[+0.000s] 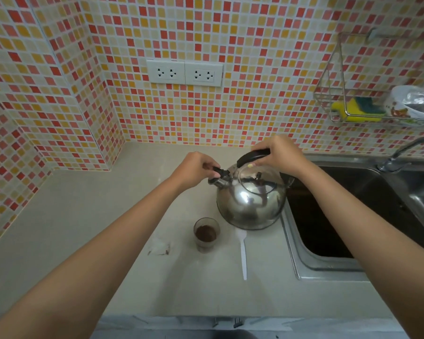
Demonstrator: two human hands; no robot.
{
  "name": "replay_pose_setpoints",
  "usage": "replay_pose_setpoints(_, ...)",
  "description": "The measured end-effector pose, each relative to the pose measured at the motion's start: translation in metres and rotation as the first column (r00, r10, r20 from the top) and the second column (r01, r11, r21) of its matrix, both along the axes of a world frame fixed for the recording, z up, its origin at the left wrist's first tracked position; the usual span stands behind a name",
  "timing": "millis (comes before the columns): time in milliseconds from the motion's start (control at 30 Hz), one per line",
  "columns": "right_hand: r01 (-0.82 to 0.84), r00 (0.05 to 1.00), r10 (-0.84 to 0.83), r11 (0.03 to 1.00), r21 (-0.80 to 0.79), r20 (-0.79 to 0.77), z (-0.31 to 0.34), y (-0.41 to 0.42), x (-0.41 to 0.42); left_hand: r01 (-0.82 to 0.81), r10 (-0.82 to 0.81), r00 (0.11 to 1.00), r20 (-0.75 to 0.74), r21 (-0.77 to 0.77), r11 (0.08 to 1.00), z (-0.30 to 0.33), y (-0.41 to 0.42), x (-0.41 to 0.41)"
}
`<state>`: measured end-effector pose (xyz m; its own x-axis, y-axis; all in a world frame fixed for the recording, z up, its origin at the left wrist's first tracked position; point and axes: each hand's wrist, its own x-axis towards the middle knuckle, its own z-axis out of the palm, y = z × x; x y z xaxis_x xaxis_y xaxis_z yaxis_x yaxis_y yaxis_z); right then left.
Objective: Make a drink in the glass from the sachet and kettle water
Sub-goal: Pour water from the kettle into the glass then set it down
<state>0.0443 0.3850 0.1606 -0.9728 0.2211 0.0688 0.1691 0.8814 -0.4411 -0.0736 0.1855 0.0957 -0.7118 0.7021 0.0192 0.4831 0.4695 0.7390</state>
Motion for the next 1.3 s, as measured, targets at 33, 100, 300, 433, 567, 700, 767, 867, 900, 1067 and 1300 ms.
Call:
replay_pose_setpoints(33, 0.007, 1.000, -0.007, 1.000, -0.007, -0.004, -0.003, 0.005, -0.006, -0.014, 0.014, 1.000, -0.005, -0.009, 1.000, 0.000, 0.005, -0.006)
replay_pose_setpoints(100, 0.012, 1.000, -0.012, 1.000, -0.027, -0.006, -0.010, 0.015, -0.019, -0.041, 0.041, 0.999, -0.011, -0.032, 0.999, -0.001, 0.016, -0.017)
replay_pose_setpoints(300, 0.023, 1.000, -0.023, 0.999, -0.047, -0.004, -0.033, 0.041, -0.061, -0.110, 0.110, 0.994, -0.009, -0.145, 0.983, -0.007, 0.050, -0.046)
replay_pose_setpoints(433, 0.027, 0.999, -0.024, 0.997, -0.075, 0.039, -0.045, 0.058, -0.084, -0.141, 0.147, 0.989, 0.018, -0.195, 0.971, -0.015, 0.067, -0.061)
replay_pose_setpoints(567, 0.029, 0.997, -0.023, 0.996, -0.087, 0.074, -0.057, 0.069, -0.100, -0.163, 0.173, 0.985, 0.023, -0.235, 0.958, -0.021, 0.080, -0.069)
replay_pose_setpoints(700, 0.040, 0.997, -0.033, 0.994, -0.098, 0.068, -0.065, 0.080, -0.108, -0.176, 0.187, 0.982, 0.016, -0.260, 0.949, -0.025, 0.093, -0.072)
replay_pose_setpoints(767, 0.038, 0.998, -0.032, 0.994, -0.104, 0.060, -0.067, 0.086, -0.110, -0.179, 0.188, 0.982, 0.010, -0.266, 0.947, -0.026, 0.098, -0.073)
replay_pose_setpoints(867, 0.036, 0.998, -0.030, 0.992, -0.117, 0.052, -0.068, 0.092, -0.113, -0.171, 0.177, 0.984, -0.003, -0.273, 0.947, -0.025, 0.104, -0.077)
replay_pose_setpoints(900, 0.041, 0.998, -0.035, 0.992, -0.121, 0.051, -0.069, 0.094, -0.114, -0.163, 0.167, 0.986, -0.012, -0.278, 0.946, -0.025, 0.106, -0.079)
replay_pose_setpoints(1067, 0.046, 0.996, -0.037, 0.993, -0.111, 0.077, -0.068, 0.098, -0.117, -0.161, 0.161, 0.987, -0.026, -0.282, 0.946, -0.029, 0.113, -0.085)
replay_pose_setpoints(1300, 0.065, 0.993, -0.061, 0.997, -0.031, 0.104, -0.067, 0.095, -0.116, -0.196, 0.202, 0.979, 0.007, -0.221, 0.955, -0.034, 0.111, -0.085)
